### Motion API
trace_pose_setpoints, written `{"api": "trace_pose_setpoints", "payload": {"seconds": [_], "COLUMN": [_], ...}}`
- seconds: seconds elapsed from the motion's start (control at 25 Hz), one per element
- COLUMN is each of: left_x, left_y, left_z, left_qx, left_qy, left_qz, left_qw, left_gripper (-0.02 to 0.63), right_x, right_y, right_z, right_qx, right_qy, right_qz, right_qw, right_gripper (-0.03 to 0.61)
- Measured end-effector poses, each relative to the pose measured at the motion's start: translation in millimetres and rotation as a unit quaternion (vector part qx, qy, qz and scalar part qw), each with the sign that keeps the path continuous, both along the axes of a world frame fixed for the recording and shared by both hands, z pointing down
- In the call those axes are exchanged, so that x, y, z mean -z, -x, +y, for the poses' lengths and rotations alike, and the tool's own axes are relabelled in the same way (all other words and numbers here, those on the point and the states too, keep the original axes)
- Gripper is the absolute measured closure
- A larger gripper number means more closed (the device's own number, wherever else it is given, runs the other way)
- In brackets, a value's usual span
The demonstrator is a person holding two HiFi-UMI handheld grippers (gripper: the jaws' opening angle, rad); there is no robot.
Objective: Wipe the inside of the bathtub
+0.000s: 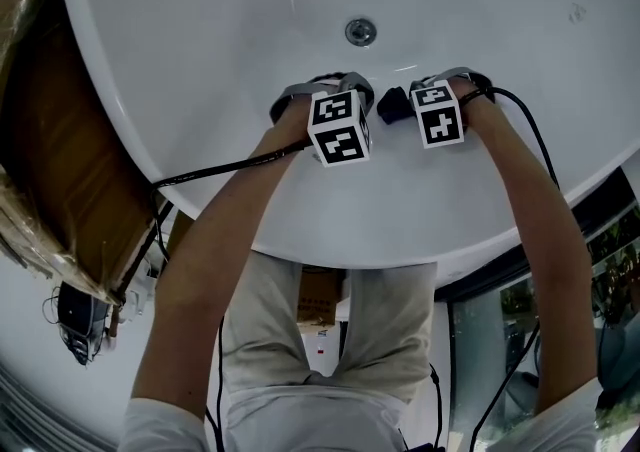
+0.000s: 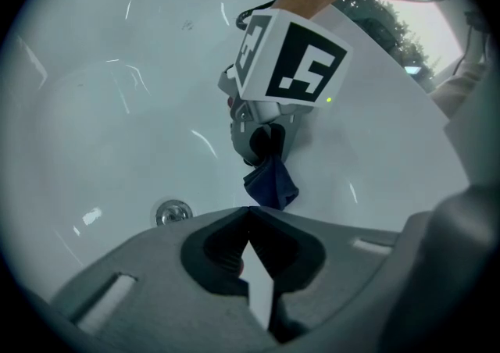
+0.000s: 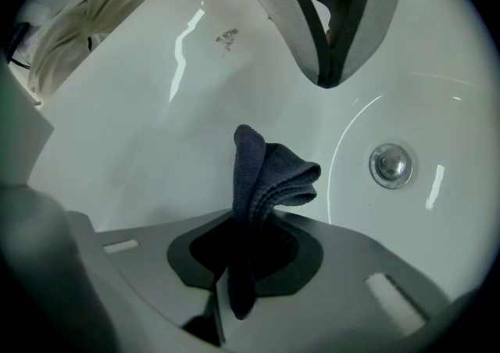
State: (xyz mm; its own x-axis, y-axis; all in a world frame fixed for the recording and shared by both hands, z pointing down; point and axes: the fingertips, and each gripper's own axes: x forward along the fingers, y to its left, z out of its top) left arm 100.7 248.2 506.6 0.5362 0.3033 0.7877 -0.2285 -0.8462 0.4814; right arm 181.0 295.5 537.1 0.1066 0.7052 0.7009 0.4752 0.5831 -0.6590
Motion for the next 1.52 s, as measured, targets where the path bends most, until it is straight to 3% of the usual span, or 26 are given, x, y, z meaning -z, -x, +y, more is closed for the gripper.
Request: {"api": "trace_pose_setpoints", "payload": {"seconds": [1.52], "left_x": [91], "left_y": [9], "left_z": [45], "left_qx": [-0.021], "left_qy": [-0.006], "left_qz": [0.041], "left_qw": [0.9989], "left_gripper": [0.614], "right_x": [123], "right_y": [5], "right_z": [57], "right_qx": [0.022], "right_qy": [0.045], "right_qz": [0.018], "right_qw": [0.999], "right_gripper": [0.525]}}
